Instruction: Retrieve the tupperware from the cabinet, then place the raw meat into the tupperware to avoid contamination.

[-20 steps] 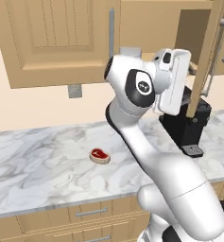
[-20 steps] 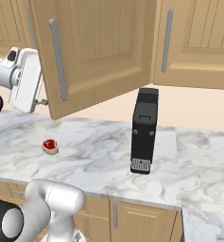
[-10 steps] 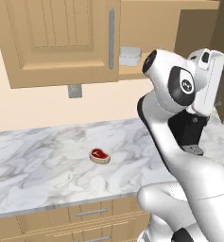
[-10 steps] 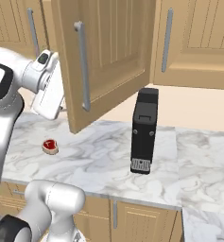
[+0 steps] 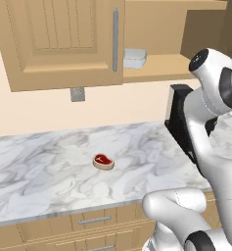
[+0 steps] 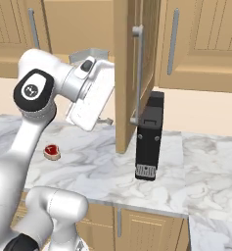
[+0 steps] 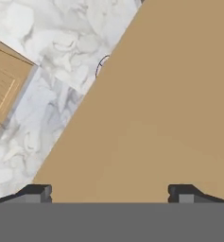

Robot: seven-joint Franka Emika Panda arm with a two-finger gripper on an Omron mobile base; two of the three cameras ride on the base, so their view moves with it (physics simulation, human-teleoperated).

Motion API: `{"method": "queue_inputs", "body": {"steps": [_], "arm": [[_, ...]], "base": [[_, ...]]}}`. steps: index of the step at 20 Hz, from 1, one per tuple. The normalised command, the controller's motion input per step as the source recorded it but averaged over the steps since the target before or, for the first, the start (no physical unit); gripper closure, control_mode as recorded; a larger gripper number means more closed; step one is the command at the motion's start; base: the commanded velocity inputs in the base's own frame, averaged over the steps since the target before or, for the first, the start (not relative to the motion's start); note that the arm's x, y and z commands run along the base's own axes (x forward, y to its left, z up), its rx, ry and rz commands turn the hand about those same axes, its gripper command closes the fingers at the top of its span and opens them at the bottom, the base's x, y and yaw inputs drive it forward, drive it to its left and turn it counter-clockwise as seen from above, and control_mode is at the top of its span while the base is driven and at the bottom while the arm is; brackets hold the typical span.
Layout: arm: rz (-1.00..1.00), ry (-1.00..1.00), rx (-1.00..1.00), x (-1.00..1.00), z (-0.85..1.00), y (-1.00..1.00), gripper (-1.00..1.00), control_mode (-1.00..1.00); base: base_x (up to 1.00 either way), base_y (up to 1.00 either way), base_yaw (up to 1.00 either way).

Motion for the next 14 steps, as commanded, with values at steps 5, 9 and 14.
{"method": "queue_inputs", "body": {"steps": [5, 9, 14], "arm": [[-0.01, 0.01, 0.04, 0.00, -0.01, -0.68, -1.00, -1.00], [0.00, 0.00, 0.04, 0.06, -0.01, -0.53, -1.00, -1.00], [0.00, 0.00, 0.03, 0.09, -0.01, -0.24, -1.00, -1.00]], "base": [[0.00, 0.00, 0.00], [0.00, 0.00, 0.00], [0.00, 0.00, 0.00]]}}
